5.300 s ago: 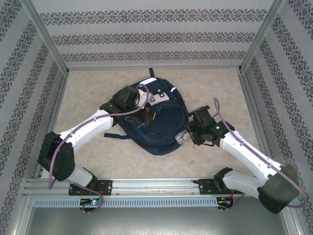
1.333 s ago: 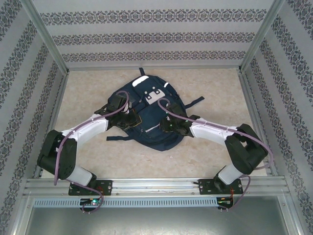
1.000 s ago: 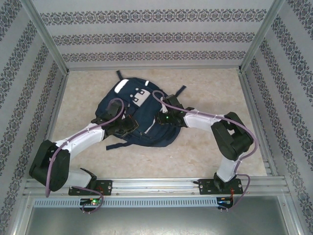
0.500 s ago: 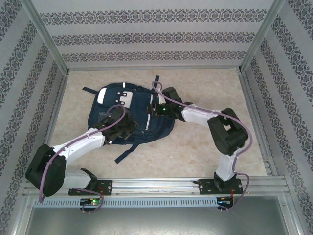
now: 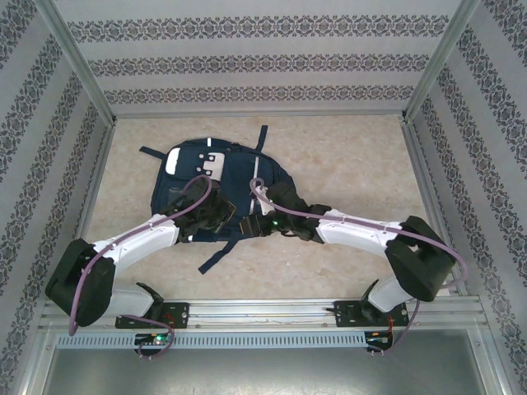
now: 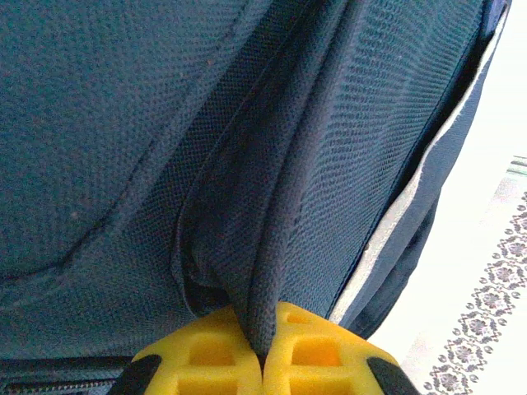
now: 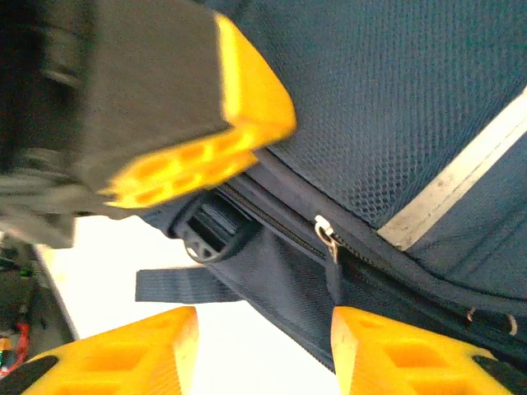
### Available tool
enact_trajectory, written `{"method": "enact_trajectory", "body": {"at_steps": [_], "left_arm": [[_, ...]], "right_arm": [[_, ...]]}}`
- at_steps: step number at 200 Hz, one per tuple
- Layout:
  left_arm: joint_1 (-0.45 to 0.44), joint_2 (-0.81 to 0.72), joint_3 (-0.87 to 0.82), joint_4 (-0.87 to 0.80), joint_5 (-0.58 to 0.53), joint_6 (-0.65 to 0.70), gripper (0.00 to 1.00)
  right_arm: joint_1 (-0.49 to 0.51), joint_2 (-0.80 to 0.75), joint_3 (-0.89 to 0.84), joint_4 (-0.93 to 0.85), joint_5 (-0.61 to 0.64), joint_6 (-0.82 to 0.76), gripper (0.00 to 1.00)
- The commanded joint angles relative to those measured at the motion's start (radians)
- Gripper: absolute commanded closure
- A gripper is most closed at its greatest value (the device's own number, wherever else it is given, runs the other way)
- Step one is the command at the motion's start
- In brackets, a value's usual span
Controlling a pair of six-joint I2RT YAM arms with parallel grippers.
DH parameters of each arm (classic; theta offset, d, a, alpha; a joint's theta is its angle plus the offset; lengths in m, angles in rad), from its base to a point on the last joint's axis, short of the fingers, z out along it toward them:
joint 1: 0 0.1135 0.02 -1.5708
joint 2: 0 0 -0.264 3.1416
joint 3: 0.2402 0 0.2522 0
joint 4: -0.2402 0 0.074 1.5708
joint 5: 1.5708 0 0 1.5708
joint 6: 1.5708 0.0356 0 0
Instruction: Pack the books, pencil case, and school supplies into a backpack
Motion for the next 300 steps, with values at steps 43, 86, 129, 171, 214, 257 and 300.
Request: {"method": "enact_trajectory", "body": {"at_steps": [43, 86, 129, 171, 214, 257, 300], "left_arm": [[-0.023, 0.014, 0.019, 0.13, 0.104, -0.132, 1.0], [-0.023, 0.011, 0.006, 0.144, 0.125, -0.143, 1.0], [-0.002, -0.053, -0.029, 0.074, 0.05, -0.105, 1.0], [0.012, -0.099, -0.058, -0.011, -0.042, -0.021, 1.0], [0.071, -0.085, -0.1, -0.032, 0.032, 0.051, 1.0], [0.194, -0.095, -0.025, -0.233, 0.104, 0.322, 1.0], [0.324, 0.057, 0.121, -0.338, 0.24, 0.717, 1.0]], "right_arm": [[0.022, 0.143, 0.139, -0.059, 0.145, 0.083, 0.48], [0.029, 0.159, 0.149, -0.048, 0.251, 0.118, 0.71], [0.013, 0.087, 0.099, -0.168, 0.369, 0.177, 1.0], [-0.099, 0.034, 0.058, -0.285, 0.424, 0.116, 1.0], [-0.172, 0.055, 0.054, -0.233, 0.434, -0.179, 1.0], [-0.22, 0.102, 0.095, -0.191, 0.284, -0.352, 1.0], [-0.128, 0.013, 0.034, -0.146, 0.185, -0.427, 1.0]]}}
